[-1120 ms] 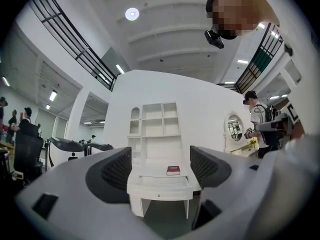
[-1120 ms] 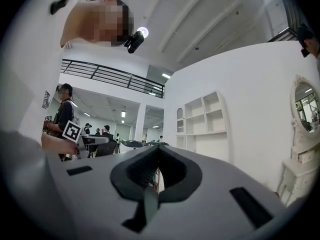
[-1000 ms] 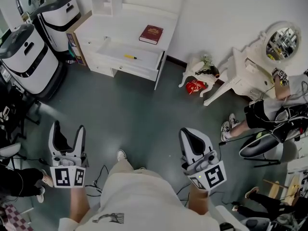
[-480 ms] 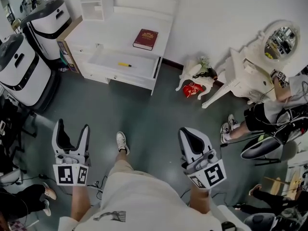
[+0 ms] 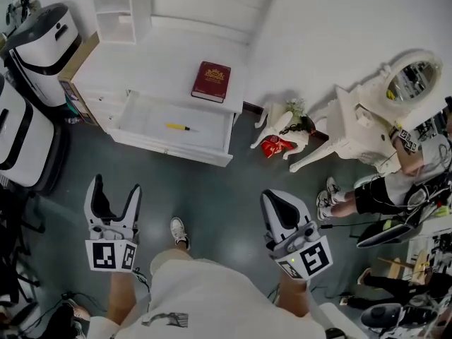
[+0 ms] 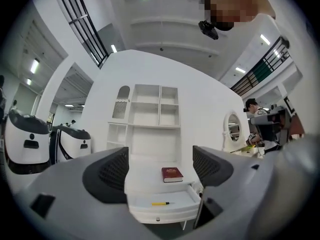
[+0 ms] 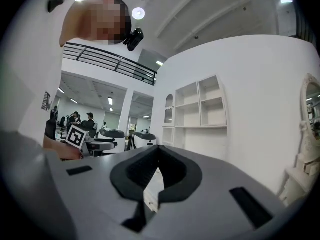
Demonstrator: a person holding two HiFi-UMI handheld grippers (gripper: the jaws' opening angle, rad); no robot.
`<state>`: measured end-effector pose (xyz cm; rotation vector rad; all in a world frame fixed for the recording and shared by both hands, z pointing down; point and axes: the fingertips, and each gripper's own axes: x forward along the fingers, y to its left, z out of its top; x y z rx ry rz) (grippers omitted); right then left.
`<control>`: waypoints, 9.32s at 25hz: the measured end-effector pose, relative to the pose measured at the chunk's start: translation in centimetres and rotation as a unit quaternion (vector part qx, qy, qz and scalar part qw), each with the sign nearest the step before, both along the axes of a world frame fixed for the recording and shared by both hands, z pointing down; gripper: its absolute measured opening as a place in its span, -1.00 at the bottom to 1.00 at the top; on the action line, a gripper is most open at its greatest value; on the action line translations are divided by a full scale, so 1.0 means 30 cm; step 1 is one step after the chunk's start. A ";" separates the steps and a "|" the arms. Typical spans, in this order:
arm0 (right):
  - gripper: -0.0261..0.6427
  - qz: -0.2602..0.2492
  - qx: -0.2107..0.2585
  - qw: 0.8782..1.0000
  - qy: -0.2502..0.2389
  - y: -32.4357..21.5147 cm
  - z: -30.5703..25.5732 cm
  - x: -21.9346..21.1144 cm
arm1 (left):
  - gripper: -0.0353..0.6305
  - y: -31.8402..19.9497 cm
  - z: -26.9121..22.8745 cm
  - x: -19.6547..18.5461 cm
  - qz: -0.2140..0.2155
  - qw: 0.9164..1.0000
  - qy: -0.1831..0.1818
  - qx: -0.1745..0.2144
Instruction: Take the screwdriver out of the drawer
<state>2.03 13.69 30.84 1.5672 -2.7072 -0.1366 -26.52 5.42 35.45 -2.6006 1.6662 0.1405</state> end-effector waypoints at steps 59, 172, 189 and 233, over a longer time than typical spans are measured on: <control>-0.89 0.012 -0.126 0.991 -0.040 -1.025 0.326 0.434 | 0.06 -1.189 1.359 0.655 0.279 0.781 -0.455 -0.323; -0.89 -0.011 -0.019 0.999 -0.038 -0.837 0.096 0.277 | -0.65 -1.053 0.621 0.507 0.137 0.925 -0.282 -0.213; -0.89 -0.029 0.000 0.999 -0.039 -1.016 0.072 0.333 | -0.65 -1.051 0.470 0.380 0.043 0.963 -0.169 -0.204; -0.89 -0.027 0.014 0.999 -0.017 -1.109 0.024 0.346 | -0.65 -0.771 -0.204 0.072 -0.085 0.996 -0.015 0.016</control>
